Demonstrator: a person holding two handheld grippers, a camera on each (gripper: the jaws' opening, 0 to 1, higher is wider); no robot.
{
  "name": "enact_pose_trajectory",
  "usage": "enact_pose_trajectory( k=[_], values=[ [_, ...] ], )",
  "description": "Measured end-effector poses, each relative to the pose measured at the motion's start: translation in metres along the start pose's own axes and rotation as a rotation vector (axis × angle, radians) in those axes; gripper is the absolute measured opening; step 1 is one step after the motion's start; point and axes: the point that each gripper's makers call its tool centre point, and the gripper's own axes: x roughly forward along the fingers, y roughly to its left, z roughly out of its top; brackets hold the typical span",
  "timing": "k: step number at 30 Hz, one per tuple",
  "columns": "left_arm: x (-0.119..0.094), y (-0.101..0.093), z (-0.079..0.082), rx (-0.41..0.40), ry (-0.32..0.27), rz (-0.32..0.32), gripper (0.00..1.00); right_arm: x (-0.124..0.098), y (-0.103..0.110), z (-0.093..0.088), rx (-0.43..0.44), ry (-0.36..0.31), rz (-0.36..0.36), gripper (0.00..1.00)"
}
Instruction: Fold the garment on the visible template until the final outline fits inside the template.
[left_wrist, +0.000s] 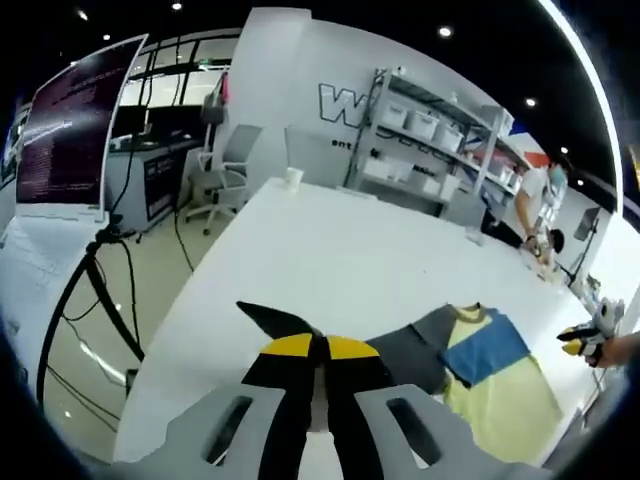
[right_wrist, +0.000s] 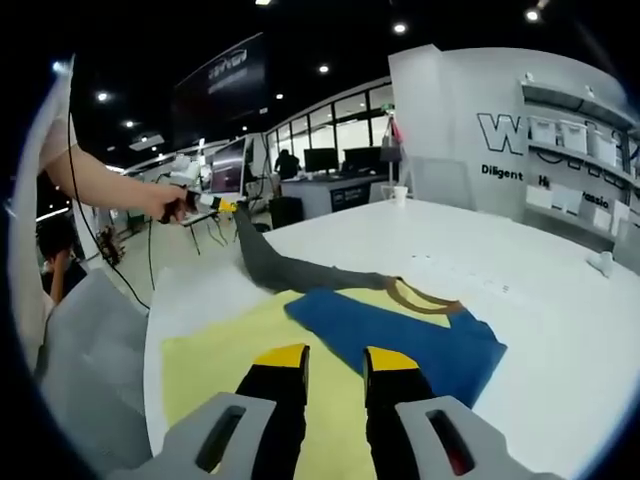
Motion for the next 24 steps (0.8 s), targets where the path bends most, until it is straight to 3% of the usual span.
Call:
enact_pose_trajectory(
  k=[6, 10, 17, 24],
  values=[
    [0.011, -0.046, 0.037, 0.045, -0.050, -0.082, 0.02, -0.007, -0.003, -0.005, 0.010, -0.007, -0.002, 0.18],
    [0.020, -0.080, 0.053, 0.072, -0.069, -0.141, 0.02, -0.010, -0.005, -0.009, 0.017, -0.008, 0.000, 0.21],
    [0.036, -0.144, 0.073, 0.130, -0.089, -0.258, 0.02, -0.017, -0.011, -0.015, 0.037, -0.016, -0.006, 0.25],
    [0.054, -0.201, 0.083, 0.182, -0.096, -0.355, 0.02, -0.027, -0.016, -0.023, 0.059, -0.020, -0.017, 0.29]
  ],
)
